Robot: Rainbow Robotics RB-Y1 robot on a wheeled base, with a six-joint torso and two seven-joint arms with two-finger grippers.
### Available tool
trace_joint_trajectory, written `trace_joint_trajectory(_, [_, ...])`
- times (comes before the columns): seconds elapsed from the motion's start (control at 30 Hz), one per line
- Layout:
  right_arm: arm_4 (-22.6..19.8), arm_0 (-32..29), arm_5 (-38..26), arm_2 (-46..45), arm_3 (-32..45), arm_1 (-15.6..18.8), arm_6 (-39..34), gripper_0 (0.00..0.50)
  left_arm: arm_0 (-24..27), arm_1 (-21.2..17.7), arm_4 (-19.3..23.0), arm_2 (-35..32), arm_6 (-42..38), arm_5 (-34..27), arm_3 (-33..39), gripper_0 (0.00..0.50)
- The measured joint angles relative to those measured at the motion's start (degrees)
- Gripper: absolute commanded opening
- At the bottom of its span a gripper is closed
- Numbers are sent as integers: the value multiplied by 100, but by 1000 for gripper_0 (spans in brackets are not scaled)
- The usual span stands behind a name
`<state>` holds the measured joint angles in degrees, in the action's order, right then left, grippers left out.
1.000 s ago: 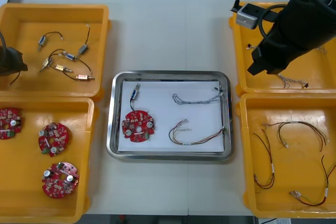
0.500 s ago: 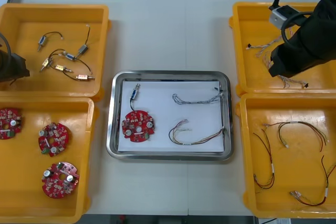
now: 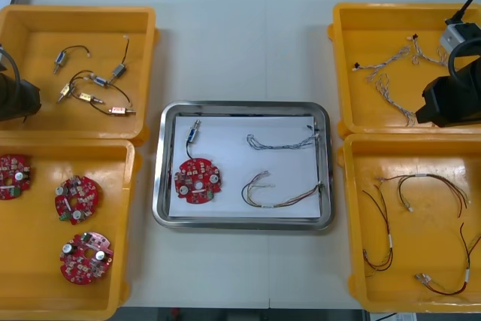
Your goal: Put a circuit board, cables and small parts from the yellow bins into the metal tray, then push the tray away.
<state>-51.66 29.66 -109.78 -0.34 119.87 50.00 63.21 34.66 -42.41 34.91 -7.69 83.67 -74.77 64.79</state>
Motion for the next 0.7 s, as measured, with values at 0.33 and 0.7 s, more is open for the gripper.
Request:
trace_joint_trajectory(0.33, [-60, -572, 0, -545, 235, 42, -633, 500, 3, 0, 105, 0, 0, 1, -1, 0])
trace_joint_trajectory(0.7, [-170, -1055, 0, -1016, 273, 43, -634, 500, 20, 0, 804, 66, 0, 1, 77, 0])
